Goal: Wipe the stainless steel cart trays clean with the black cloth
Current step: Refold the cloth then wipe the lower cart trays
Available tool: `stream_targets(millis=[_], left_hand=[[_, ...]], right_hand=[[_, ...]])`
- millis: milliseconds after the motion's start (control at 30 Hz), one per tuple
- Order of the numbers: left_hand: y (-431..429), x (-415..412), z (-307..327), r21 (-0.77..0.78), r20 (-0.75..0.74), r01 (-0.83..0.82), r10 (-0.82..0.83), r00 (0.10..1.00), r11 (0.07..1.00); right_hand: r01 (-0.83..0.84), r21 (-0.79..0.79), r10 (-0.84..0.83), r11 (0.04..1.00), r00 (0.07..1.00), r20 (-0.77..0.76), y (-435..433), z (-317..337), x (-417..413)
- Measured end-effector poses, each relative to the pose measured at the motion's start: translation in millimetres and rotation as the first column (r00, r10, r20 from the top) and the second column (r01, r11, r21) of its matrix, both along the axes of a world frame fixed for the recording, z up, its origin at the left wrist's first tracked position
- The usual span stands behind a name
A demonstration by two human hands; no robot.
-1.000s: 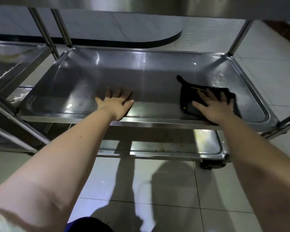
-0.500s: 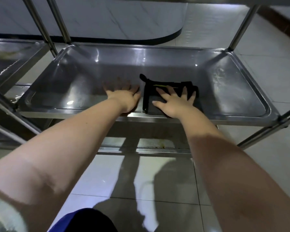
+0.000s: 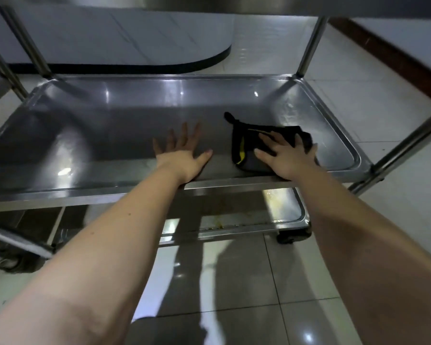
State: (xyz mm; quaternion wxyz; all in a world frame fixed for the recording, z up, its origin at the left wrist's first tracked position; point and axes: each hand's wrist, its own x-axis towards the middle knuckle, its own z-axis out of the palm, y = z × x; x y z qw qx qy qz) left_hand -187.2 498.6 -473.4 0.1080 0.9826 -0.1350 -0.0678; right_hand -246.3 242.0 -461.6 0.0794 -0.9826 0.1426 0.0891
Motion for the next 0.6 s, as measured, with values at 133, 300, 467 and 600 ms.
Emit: stream_targets(millis=[133, 300, 467, 600], left_hand=[[0, 3, -2, 0.061, -0.003, 0.020, -0.020, 1.000, 0.998], [9, 3, -1, 0.116, -0.005, 0.058, -0.058, 0.998, 0.992], [37, 2, 0, 0.142, 0.010, 0.050, -0.052, 0.999, 0.989], [62, 6, 0, 0.151, 0.013, 0.039, -0.041, 0.999, 0.988]], right_hand=[[0.238, 0.000, -0.237, 0.971, 0.969, -0.067, -70, 5, -17], [0.242, -0.036, -0.244, 0.970, 0.967, -0.068, -47, 5, -20], [0.166, -0.018, -0.167, 0.986, 0.984, -0.058, 5, 5, -19], [-0.015, -0.022, 0.014, 1.000, 0.999, -0.039, 67, 1, -13]])
